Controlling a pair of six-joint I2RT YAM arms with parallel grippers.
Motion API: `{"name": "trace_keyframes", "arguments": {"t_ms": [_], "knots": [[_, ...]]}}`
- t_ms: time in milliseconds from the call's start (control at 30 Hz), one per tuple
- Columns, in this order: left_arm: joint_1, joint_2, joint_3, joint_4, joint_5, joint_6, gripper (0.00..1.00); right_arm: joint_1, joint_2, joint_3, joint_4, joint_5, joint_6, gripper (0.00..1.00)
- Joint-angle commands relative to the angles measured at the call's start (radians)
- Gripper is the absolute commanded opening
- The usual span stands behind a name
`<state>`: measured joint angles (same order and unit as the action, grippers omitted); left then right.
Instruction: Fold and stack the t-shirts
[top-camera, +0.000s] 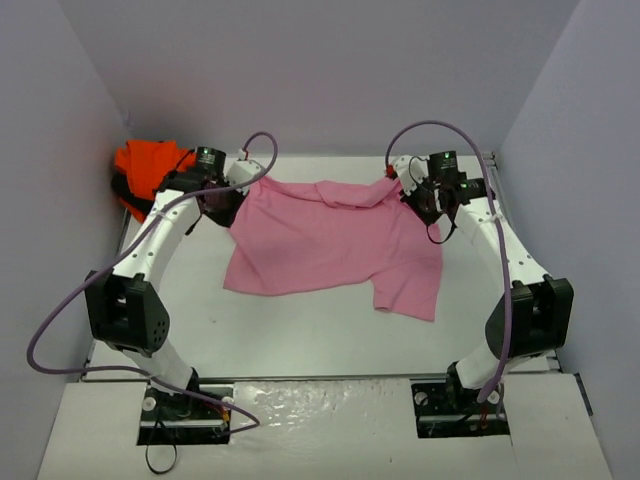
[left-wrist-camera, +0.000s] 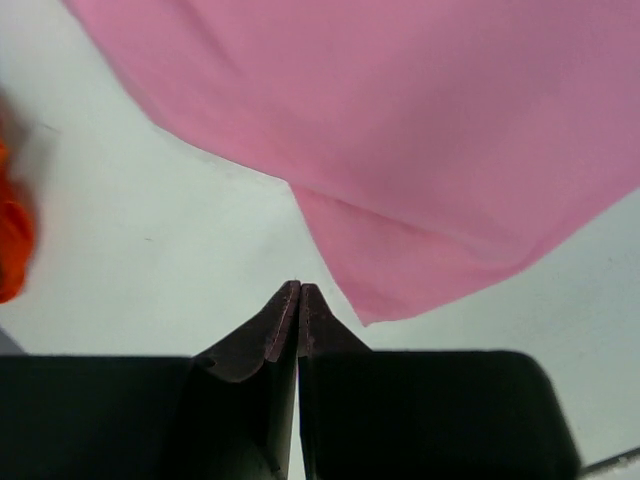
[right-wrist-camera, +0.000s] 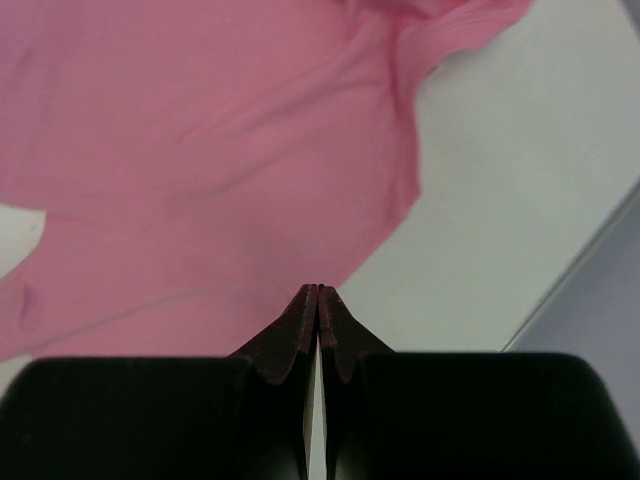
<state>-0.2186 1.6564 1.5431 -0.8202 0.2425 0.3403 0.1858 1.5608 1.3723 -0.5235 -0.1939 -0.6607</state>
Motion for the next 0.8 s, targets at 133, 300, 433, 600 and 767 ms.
{"name": "trace_keyframes", "arguments": {"t_ms": [133, 300, 433, 600, 767], "knots": [[-0.026, 0.031, -0.044, 0.056, 0.112, 0.006, 0.0, 0.027, -0.061, -0.084, -0.266, -0.057, -0.159, 0.0], [-0.069, 0.076, -0.038, 0.026, 0.119, 0.012, 0.0, 0.04, 0.007, -0.127, -0.373, 0.008, -0.192, 0.0], [-0.081, 0.113, -0.032, 0.014, 0.12, 0.023, 0.0, 0.04, 0.031, -0.147, -0.377, 0.002, -0.193, 0.0], [-0.079, 0.168, -0.053, 0.004, 0.088, 0.046, 0.0, 0.041, 0.029, -0.165, -0.337, -0.011, -0.179, 0.0], [-0.078, 0.188, -0.086, 0.001, 0.07, 0.058, 0.0, 0.041, 0.03, -0.175, -0.312, 0.017, -0.16, 0.0]]}}
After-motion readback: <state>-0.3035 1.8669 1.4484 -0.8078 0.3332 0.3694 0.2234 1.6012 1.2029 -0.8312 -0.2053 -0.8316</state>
